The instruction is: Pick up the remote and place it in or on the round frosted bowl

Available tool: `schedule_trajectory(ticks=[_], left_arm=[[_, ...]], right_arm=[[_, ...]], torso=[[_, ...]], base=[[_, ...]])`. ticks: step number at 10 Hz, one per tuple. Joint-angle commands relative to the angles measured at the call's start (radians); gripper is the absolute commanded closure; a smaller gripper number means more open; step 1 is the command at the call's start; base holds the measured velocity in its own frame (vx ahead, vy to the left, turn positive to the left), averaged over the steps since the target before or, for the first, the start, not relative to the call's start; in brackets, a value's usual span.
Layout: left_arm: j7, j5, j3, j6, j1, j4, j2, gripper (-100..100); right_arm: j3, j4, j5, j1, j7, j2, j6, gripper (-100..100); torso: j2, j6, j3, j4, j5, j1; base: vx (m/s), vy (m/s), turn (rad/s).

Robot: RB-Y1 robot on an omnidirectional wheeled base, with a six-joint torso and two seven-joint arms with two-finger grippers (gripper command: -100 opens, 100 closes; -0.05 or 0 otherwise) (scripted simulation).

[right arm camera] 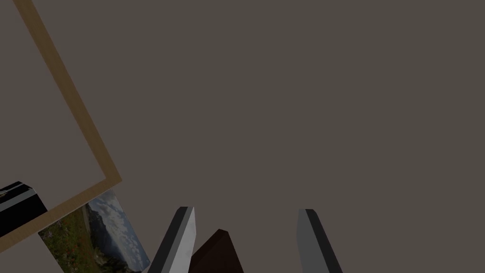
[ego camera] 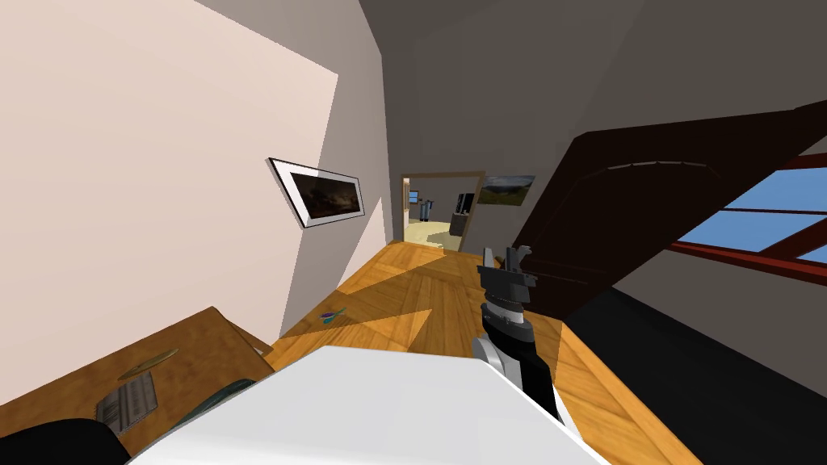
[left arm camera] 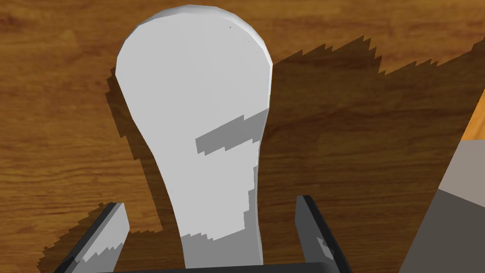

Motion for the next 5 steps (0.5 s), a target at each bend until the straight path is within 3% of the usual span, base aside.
schedule_trajectory(ticks=[1,2,3,5], left_arm=[[-0.003,-0.025,-0.005,-0.010,-0.026,0.028,-0.024,-100],[-0.004,-0.014,-0.003,-0.006,-0.018,0.019,-0.014,-100],[-0.005,-0.015,-0.004,-0.008,-0.020,0.022,-0.016,100],[-0.004,-0.014,-0.003,-0.007,-0.019,0.022,-0.016,100]], right_arm=[[0.000,0.000,0.000,0.000,0.000,0.000,0.000,0],[0.000,0.000,0.000,0.000,0.000,0.000,0.000,0],[0.000,0.000,0.000,0.000,0.000,0.000,0.000,0],[0.000,0.000,0.000,0.000,0.000,0.000,0.000,0]], torso=[[0.000,0.000,0.000,0.000,0.000,0.000],[0.000,0.000,0.000,0.000,0.000,-0.003],[0.000,0.000,0.000,0.000,-0.001,-0.003],[0.000,0.000,0.000,0.000,-0.001,-0.003]], base=[[-0.005,0.003,-0.012],[0.000,0.000,0.000],[0.000,0.000,0.000],[0.000,0.000,0.000]])
